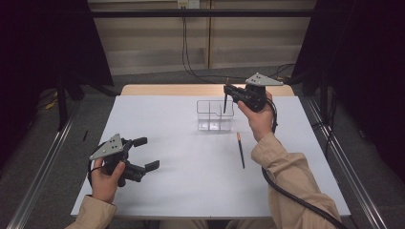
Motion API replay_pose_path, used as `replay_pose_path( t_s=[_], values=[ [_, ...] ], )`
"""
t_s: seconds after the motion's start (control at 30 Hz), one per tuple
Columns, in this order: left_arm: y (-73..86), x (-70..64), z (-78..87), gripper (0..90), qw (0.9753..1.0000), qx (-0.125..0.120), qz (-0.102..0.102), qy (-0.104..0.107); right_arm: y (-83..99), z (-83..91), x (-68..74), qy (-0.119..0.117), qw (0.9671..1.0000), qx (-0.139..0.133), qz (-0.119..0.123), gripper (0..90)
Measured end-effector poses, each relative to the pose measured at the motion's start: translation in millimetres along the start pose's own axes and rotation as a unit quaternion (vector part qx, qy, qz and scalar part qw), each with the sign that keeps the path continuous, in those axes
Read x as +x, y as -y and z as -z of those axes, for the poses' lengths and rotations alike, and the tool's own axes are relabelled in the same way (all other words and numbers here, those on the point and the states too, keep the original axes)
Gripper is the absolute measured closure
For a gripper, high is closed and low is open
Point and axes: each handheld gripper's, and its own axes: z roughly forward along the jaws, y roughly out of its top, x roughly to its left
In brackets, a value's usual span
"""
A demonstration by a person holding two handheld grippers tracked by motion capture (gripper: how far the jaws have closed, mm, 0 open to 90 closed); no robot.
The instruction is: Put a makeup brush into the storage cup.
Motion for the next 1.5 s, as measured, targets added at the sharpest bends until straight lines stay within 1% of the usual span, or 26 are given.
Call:
replay_pose_path(
  t_s=[0.33, 0.7, 0.8, 0.93, 1.07, 1.5],
  values=[
    [0.2, 0.6, -0.4, 0.7, 1.0, -0.001, 0.0, 0.002, 6.0, -5.5, 2.4, 0.004, 1.0, 0.006, -0.001, 84.0],
    [0.5, 1.0, -0.6, 0.9, 1.0, 0.001, -0.003, 0.002, 15.1, -7.2, -2.0, 0.014, 0.9998, 0.015, -0.005, 84.0],
    [0.8, 0.9, -0.8, 0.9, 1.0, 0.003, -0.002, 0.001, 16.8, -7.6, -2.1, 0.014, 0.9998, 0.014, -0.006, 84.0],
    [0.7, 0.8, -0.6, 0.9, 1.0, 0.002, -0.003, 0.003, 20.1, -9.1, -1.9, 0.017, 0.9997, 0.017, -0.009, 84.0],
    [0.8, 1.3, -0.1, 0.9, 1.0, 0.002, -0.003, 0.001, 22.8, -9.9, -2.6, 0.02, 0.9995, 0.022, -0.011, 84.0],
    [0.3, 1.2, 0.4, 0.9, 1.0, 0.0, -0.003, 0.0, 27.6, -8.9, -5.2, 0.021, 0.9994, 0.025, -0.01, 83.9]
  ],
)
